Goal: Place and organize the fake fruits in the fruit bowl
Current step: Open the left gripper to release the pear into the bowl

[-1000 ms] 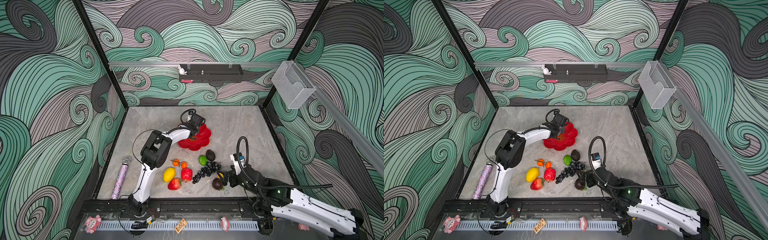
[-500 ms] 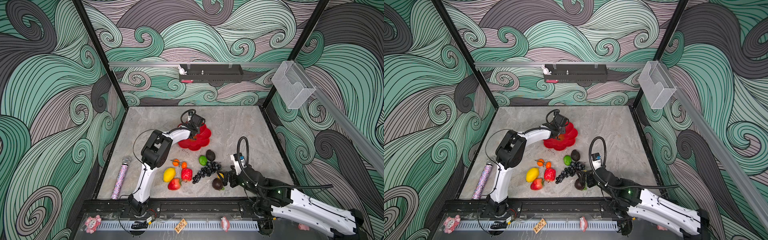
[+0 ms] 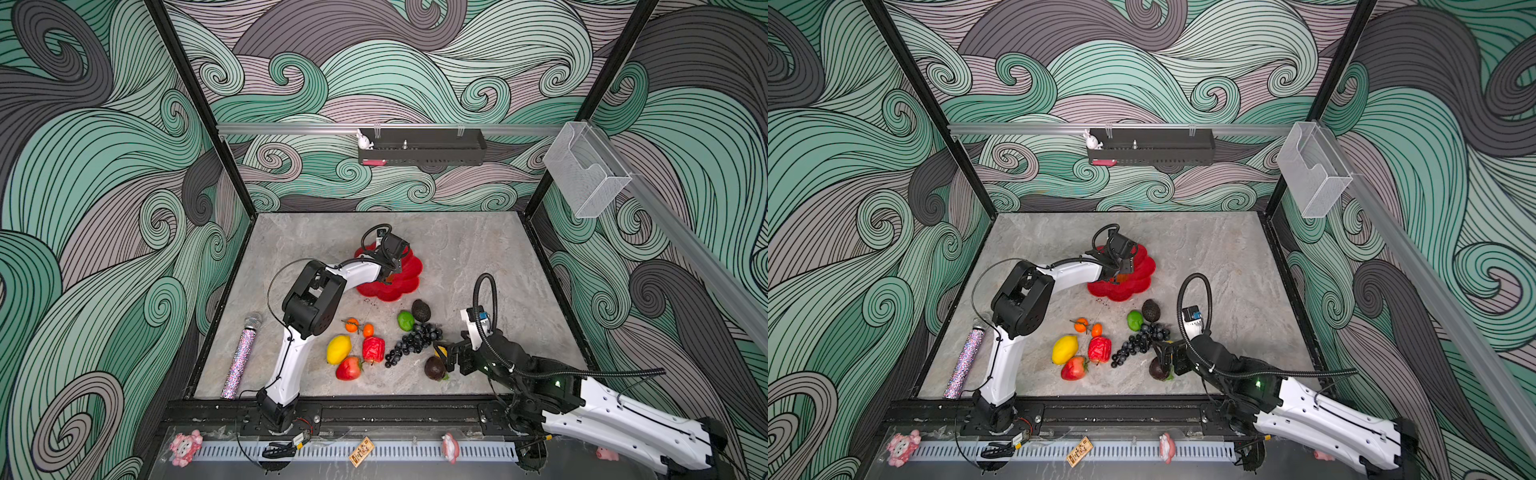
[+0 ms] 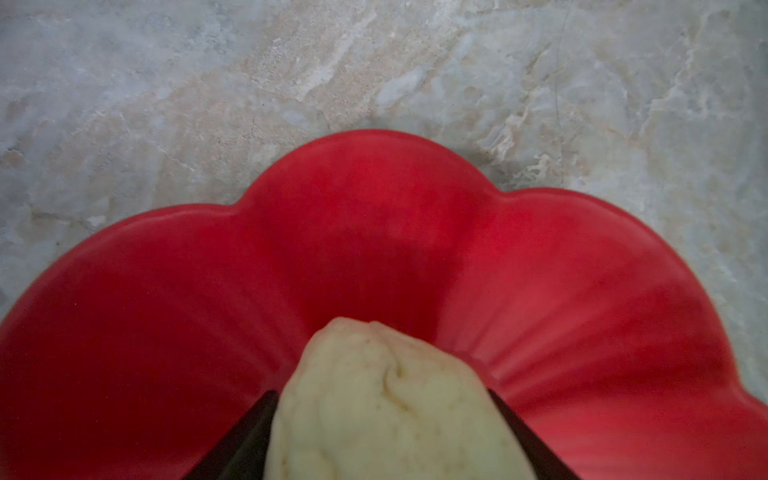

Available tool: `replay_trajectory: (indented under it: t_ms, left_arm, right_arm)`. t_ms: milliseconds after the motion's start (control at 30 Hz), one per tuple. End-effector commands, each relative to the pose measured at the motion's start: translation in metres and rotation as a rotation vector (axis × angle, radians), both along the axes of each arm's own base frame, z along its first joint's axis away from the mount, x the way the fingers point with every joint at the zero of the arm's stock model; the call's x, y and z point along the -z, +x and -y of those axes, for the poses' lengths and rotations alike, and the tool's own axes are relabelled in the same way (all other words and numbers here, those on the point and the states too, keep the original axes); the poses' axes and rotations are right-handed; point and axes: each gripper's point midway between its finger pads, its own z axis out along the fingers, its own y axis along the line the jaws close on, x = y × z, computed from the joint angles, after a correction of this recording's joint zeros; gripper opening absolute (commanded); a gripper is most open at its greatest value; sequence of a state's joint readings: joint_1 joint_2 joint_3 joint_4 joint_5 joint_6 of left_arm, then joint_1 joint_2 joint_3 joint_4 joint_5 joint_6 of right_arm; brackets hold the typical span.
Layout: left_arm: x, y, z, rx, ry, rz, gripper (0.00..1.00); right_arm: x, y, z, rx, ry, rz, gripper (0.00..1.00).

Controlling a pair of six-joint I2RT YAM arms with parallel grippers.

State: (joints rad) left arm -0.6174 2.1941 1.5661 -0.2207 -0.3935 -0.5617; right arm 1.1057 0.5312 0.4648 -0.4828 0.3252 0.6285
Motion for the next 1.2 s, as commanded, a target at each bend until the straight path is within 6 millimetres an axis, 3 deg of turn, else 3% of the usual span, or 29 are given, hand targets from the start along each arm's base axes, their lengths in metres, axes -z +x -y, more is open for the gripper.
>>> replay_trajectory:
  t_ms: [0, 400, 700, 967, 1167]
  left_arm:
    - [-0.022, 0.0, 0.0, -0.003, -0.028, 0.023, 0.78]
    - [-0.042, -0.009, 0.002, 0.024, -0.063, 0.033, 0.97]
    - [-0.066, -0.028, 0.007, 0.075, -0.121, 0.045, 0.99]
    - [-0.089, -0.063, 0.011, 0.137, -0.196, 0.045, 0.98]
    - [-0.099, -0.104, -0.013, 0.105, -0.22, 0.001, 0.96]
  right_arm:
    - [0.003, 0.001, 0.002, 0.007, -0.013, 0.0, 1.0]
    - [0.004, 0.002, 0.004, 0.018, -0.033, -0.007, 1.0]
    - [0.013, -0.001, 0.008, 0.032, -0.069, -0.052, 1.0]
    - [0.02, -0.006, 0.012, 0.043, -0.075, -0.101, 1.0]
    - [0.031, -0.013, 0.013, 0.043, -0.106, -0.171, 0.99]
